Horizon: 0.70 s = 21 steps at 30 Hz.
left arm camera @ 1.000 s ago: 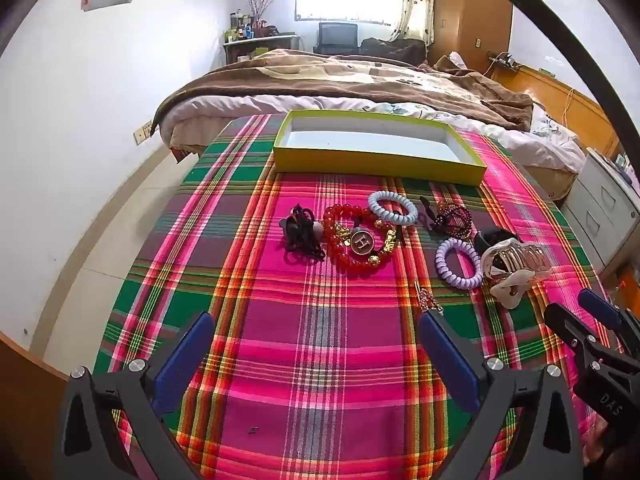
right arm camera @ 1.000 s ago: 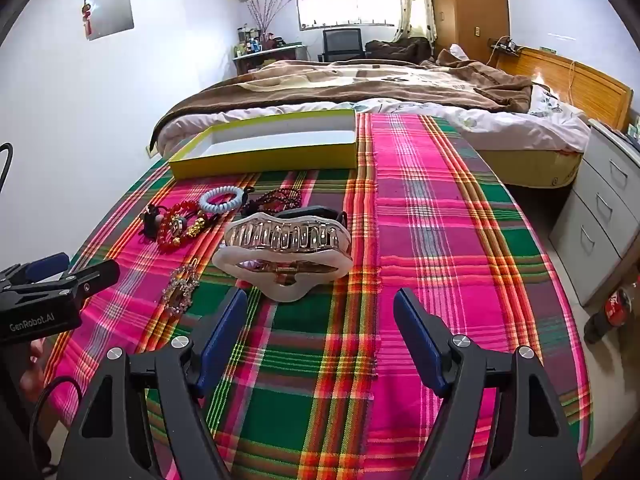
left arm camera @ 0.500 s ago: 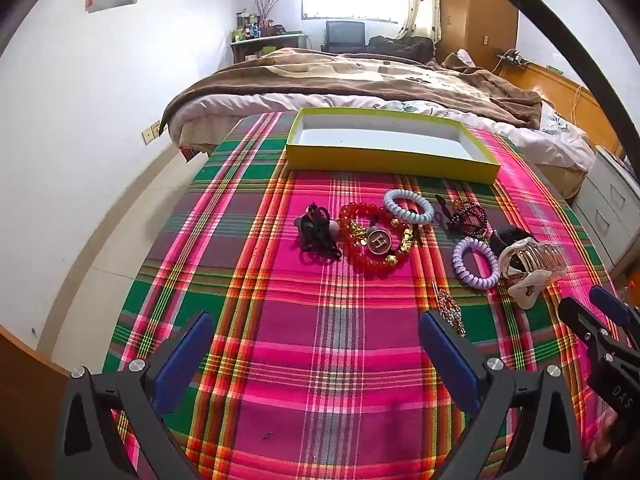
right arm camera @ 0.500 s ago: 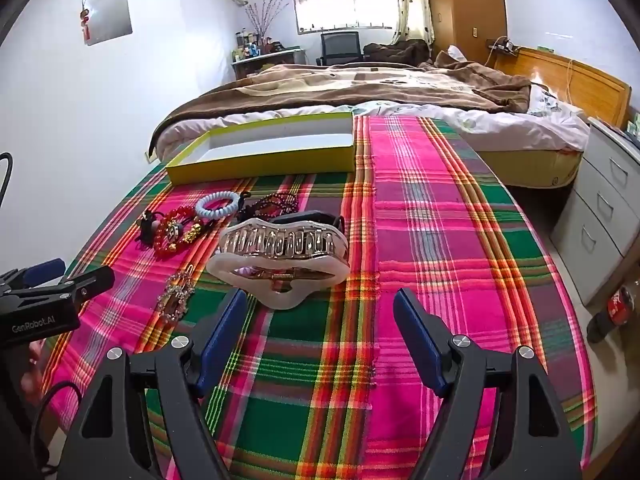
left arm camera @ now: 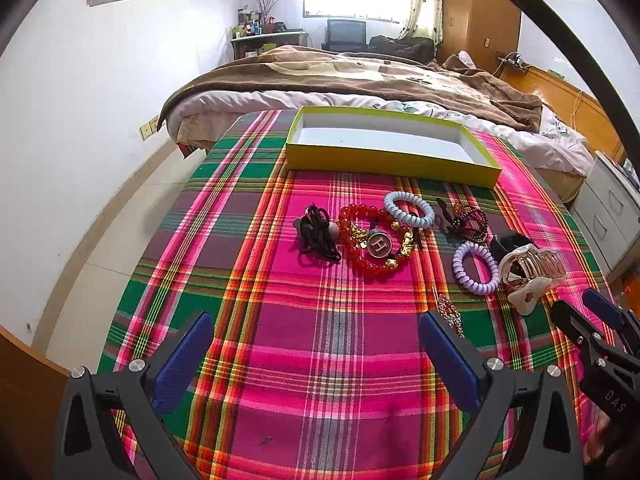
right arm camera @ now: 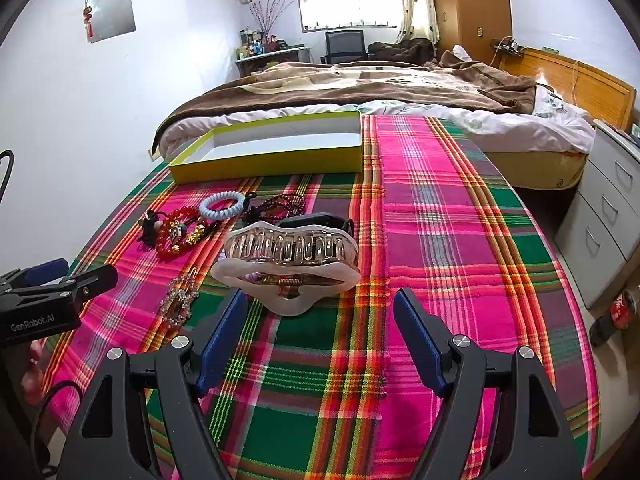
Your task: Organize jewelry
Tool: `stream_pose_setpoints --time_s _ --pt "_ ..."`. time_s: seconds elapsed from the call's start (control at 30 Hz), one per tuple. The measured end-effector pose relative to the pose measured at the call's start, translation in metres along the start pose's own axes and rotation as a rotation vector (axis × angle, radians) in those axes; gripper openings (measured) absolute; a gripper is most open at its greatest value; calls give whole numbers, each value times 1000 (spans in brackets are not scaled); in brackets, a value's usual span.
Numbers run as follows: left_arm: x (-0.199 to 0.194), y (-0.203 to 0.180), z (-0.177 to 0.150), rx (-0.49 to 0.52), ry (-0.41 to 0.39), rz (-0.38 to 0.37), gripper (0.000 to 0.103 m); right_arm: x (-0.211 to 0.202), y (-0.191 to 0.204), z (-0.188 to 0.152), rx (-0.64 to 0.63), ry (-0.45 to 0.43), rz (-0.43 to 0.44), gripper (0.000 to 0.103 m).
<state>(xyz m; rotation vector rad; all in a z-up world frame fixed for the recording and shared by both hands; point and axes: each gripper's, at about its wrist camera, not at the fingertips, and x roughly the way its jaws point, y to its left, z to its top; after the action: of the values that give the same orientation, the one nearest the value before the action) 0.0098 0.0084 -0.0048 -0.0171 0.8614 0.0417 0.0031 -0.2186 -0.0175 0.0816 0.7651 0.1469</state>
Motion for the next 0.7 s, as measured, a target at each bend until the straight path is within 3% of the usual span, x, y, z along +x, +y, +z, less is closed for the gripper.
stream_pose_setpoints --time_s 0.7 --pt "3 0 -1 -14 5 -4 103 0 1 -1 -1 -4 8 76"
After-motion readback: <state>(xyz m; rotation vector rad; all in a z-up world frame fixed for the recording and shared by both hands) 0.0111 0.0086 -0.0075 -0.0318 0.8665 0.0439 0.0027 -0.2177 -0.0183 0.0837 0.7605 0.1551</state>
